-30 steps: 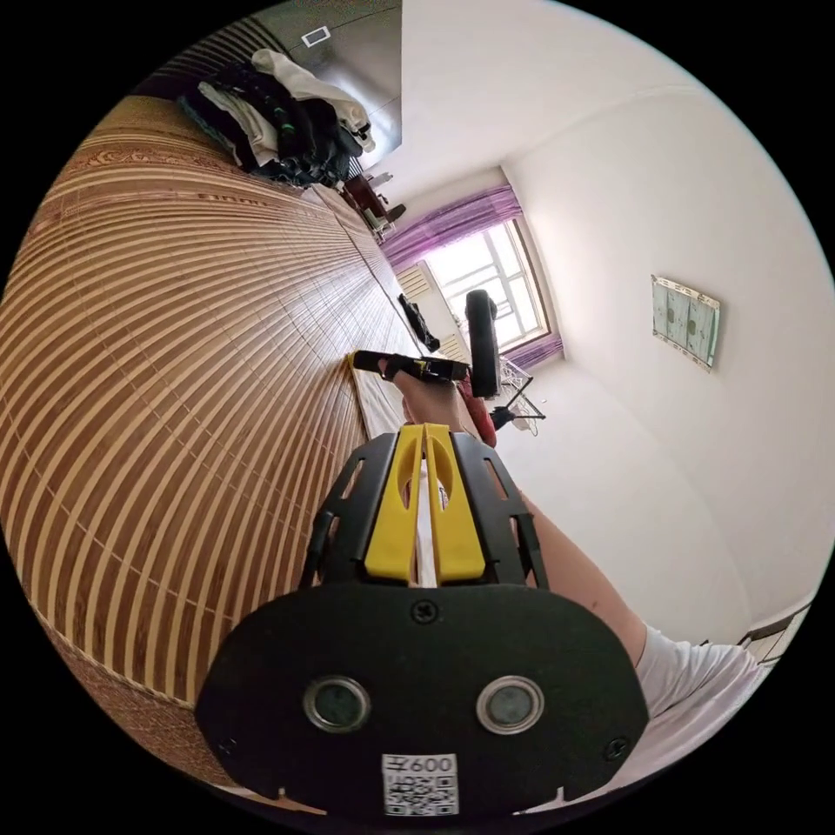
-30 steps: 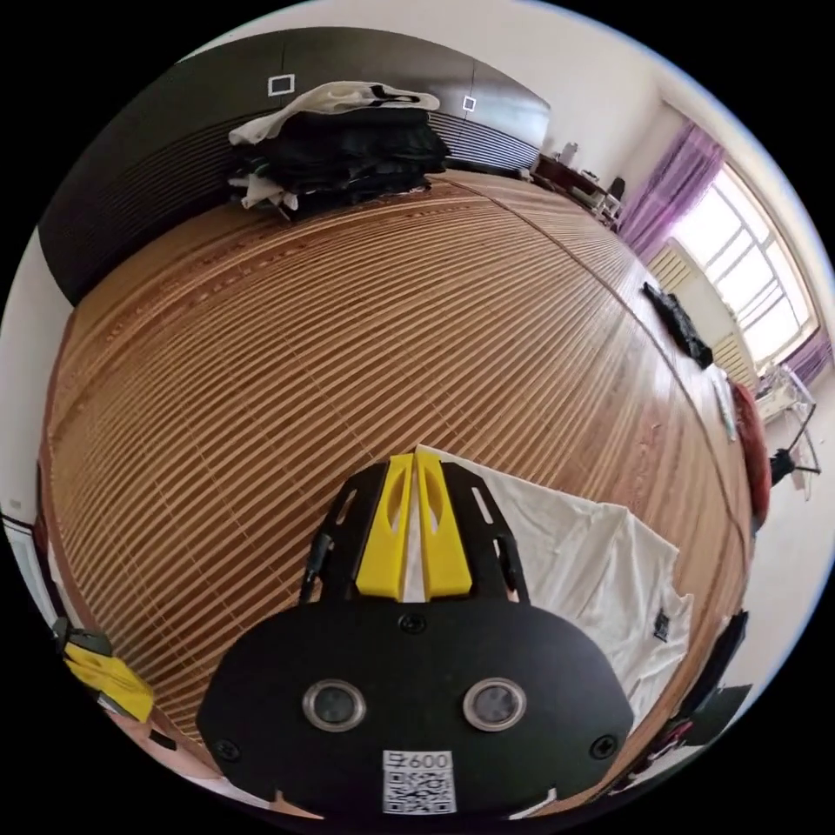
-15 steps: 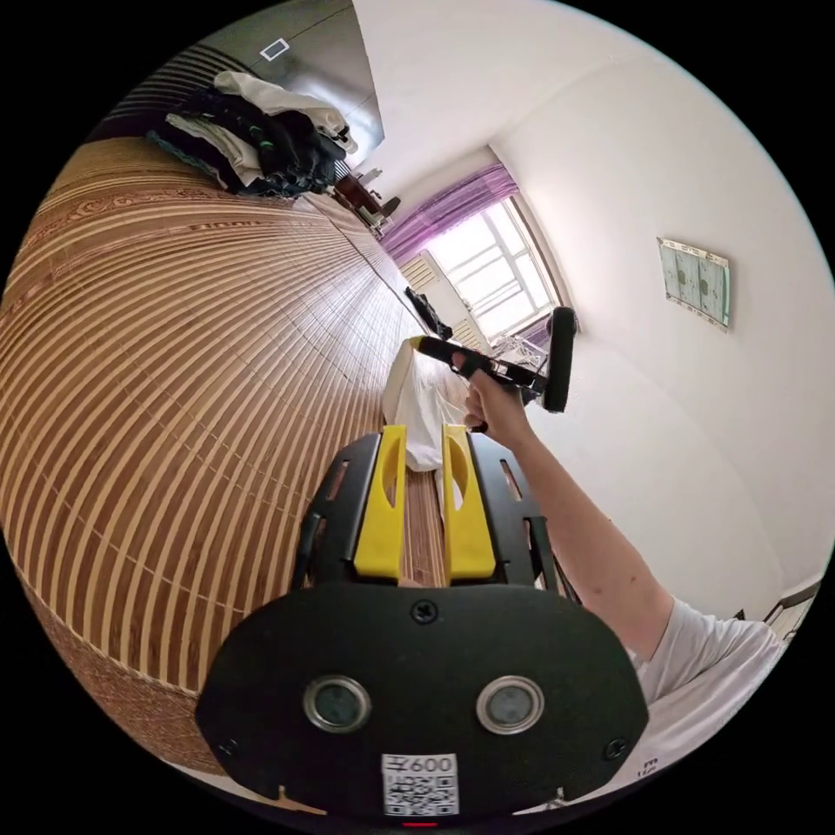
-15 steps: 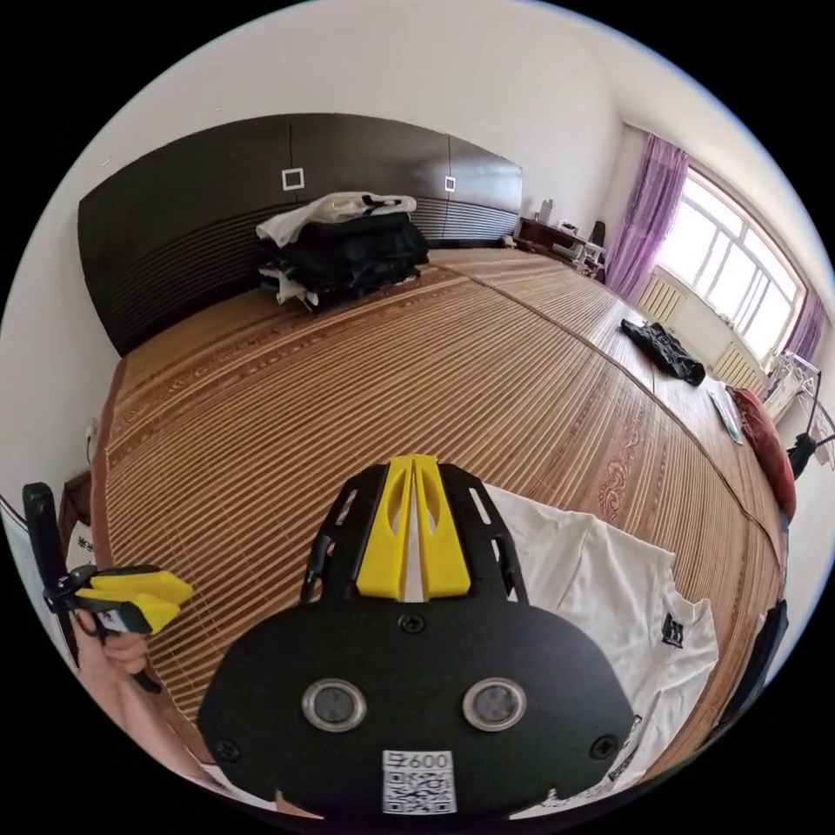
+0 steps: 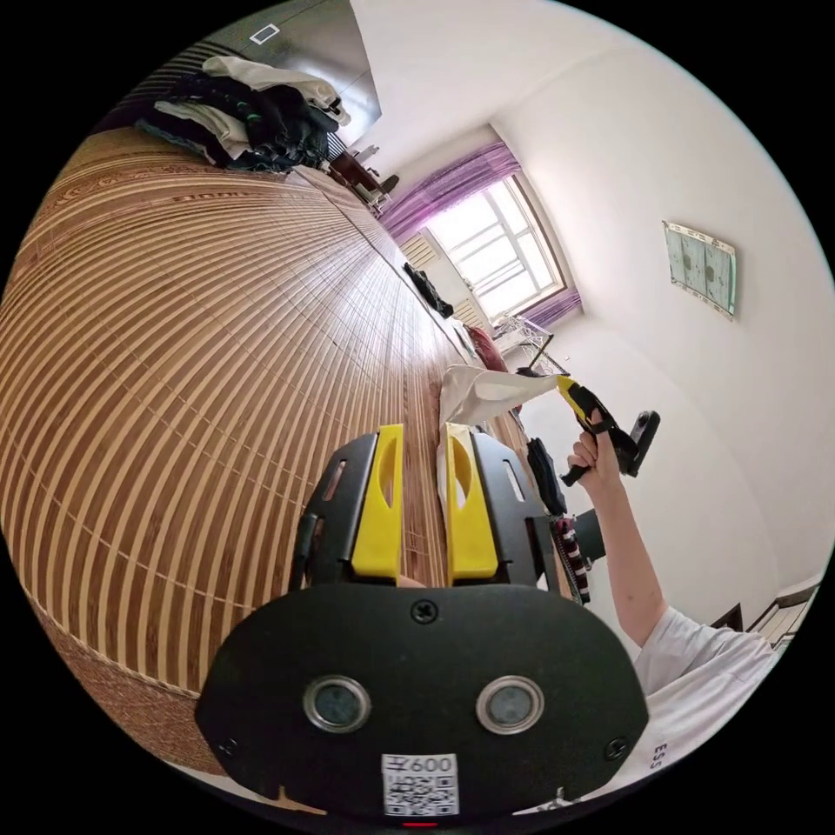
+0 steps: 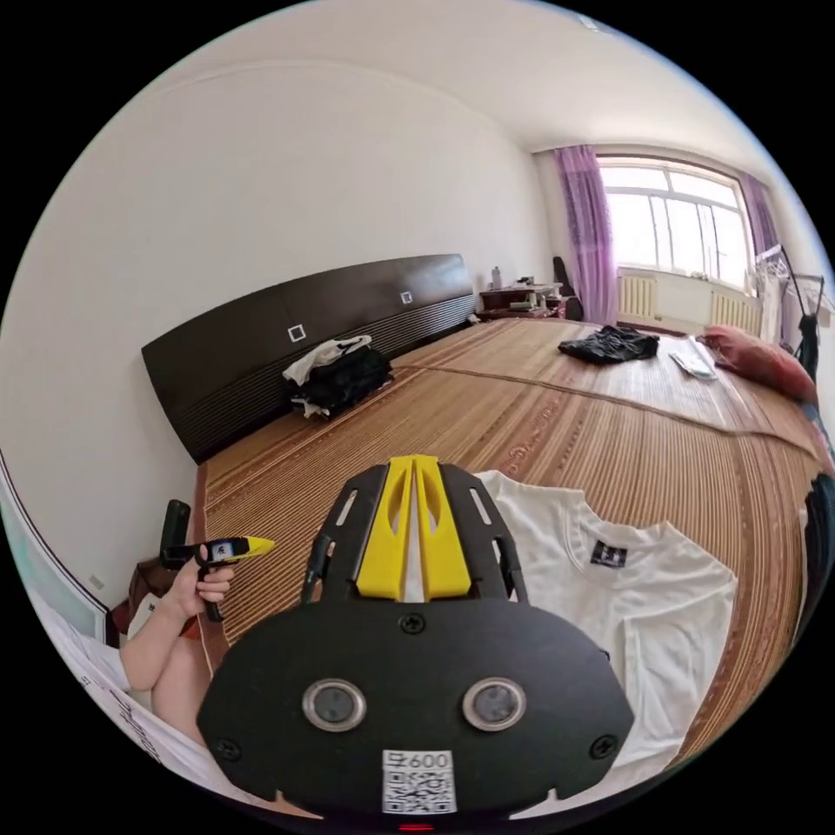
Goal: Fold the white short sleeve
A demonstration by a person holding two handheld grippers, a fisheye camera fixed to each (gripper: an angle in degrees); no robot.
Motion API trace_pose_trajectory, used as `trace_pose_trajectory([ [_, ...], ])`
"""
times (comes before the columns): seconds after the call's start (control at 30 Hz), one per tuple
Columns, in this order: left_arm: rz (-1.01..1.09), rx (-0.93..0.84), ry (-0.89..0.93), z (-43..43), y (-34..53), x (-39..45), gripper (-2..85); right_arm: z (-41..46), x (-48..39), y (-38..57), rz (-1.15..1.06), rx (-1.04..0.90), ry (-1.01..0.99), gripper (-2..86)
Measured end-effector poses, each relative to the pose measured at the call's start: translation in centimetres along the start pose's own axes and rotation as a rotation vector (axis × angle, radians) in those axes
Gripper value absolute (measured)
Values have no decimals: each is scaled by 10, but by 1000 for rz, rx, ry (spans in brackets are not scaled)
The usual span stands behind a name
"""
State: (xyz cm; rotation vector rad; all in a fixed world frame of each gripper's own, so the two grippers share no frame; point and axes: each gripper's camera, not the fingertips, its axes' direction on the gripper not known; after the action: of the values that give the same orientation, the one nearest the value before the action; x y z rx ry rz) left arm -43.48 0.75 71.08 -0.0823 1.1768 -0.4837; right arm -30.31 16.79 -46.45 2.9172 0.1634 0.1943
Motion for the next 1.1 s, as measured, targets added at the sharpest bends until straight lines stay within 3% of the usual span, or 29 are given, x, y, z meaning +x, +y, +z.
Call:
trace_pose_trajectory([
  [0.17,8,-40,-21,11,-1,10,77,-14,94,84,199,3,-10,-7],
  [0.27,1,-39,-22,17,-2,16,78,-12,133,121,375,-25,154,-2],
  [0.33,-5,-42,-9,22,-3,23,78,-11,140,128,373,-41,190,7],
  [0.5,17,-82,-5,37,-5,41,81,9,106,103,175,-142,141,77],
  [0.63,29,-123,-25,46,-7,54,84,53,14,84,-228,-355,-48,79],
  [0.77,26,-131,-17,47,-9,61,85,97,-69,97,-491,-444,33,60],
  [0.93,2,-141,0,43,-11,66,85,153,-77,99,-531,-520,168,23],
  [1.1,-21,-168,-25,36,-19,69,82,155,-67,97,-472,-535,134,-3],
])
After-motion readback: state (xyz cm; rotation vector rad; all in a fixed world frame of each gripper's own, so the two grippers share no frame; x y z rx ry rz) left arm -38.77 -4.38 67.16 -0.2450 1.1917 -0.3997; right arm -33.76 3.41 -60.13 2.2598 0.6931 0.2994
